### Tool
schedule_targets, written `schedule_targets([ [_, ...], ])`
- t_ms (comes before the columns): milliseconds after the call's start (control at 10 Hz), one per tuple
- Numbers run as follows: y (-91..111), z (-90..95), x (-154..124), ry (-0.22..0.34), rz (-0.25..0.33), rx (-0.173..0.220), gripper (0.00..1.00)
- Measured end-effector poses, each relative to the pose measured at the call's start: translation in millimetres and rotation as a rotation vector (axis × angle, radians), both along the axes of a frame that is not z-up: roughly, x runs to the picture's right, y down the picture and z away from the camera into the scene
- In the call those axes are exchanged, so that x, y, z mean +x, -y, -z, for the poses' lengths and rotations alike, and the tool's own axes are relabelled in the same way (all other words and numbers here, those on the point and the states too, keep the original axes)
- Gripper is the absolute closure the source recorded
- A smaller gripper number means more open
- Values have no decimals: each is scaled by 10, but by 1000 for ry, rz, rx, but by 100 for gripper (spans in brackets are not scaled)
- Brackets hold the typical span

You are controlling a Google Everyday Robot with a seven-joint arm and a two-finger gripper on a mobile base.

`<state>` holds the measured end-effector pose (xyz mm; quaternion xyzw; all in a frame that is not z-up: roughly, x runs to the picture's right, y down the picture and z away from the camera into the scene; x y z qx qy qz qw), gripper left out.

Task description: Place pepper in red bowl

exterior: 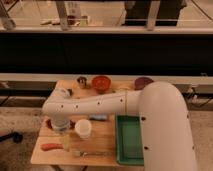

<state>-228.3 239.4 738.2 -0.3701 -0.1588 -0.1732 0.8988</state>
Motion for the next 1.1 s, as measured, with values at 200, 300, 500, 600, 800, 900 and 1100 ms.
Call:
schedule_targets([
  [200,-4,3,-27,-15,-71,22,20],
  [300,-17,21,-60,-23,-107,27,20],
  [500,-24,27,-68,-40,-213,37,20],
  [600,-43,23,-75,-62,-277,35,20],
  [800,-87,11,-124,-86,-332,29,20],
  [900,-108,7,-145,-86,-337,27,20],
  [1100,-180,11,-234,-75,-336,12,20],
])
